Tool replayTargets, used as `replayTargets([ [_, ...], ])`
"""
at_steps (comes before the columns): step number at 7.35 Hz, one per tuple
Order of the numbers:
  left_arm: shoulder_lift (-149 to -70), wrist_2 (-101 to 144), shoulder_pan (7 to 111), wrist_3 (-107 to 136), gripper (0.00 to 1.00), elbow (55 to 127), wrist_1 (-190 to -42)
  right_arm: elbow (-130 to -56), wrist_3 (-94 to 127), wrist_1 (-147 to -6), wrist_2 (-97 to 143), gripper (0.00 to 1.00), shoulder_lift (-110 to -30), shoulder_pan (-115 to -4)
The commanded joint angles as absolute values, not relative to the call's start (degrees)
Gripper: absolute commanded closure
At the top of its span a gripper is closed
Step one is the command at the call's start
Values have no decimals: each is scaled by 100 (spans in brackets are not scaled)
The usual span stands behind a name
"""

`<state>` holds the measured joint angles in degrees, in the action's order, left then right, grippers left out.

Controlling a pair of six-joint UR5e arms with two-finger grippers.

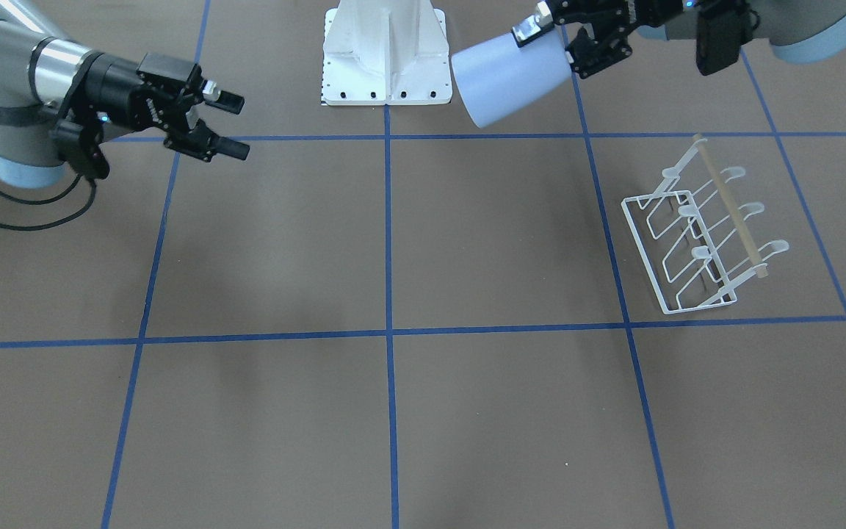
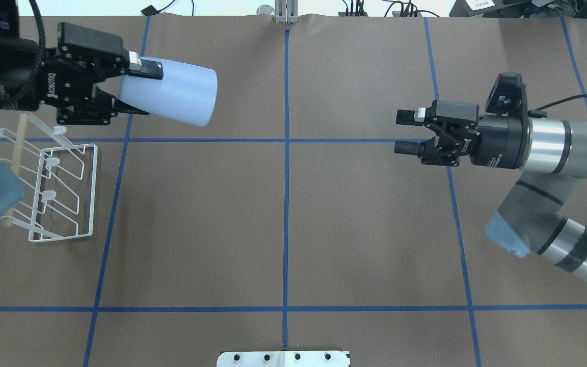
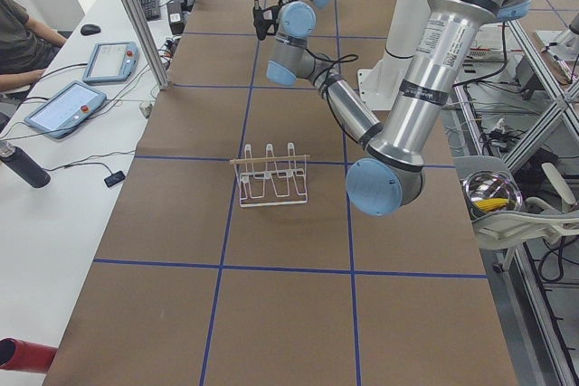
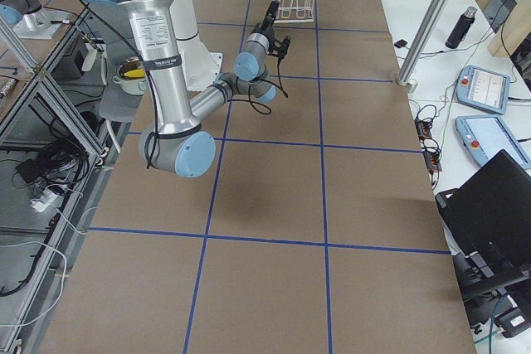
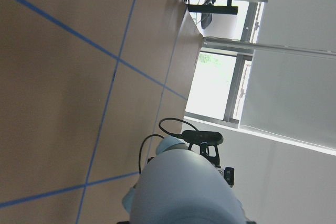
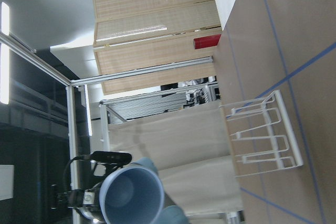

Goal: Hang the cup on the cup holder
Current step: 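Open the right gripper and withdraw it while the left gripper carries the cup away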

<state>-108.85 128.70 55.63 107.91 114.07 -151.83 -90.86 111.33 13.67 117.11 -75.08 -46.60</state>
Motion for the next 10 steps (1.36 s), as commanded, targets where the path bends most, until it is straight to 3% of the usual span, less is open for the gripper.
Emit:
replayTargets([
  [1, -10417, 12894, 6168, 8781, 99, 11539, -13858, -8491, 9115, 314, 12848, 0, -7462, -5457],
  [6, -10396, 12020, 6566, 4050, 100, 12077, -9060, -8552, 5592, -2454, 13192, 0, -7707, -6274],
  [8, -10765, 11997, 6565, 3429, 100, 11701, -8037, -8552, 3455, -3694, 13192, 0, -7883, -6800],
  [10, -11134, 12311, 6548, 3436, 100, 11033, -7972, -8569, 2325, -4629, 13254, 0, -8172, -7074],
])
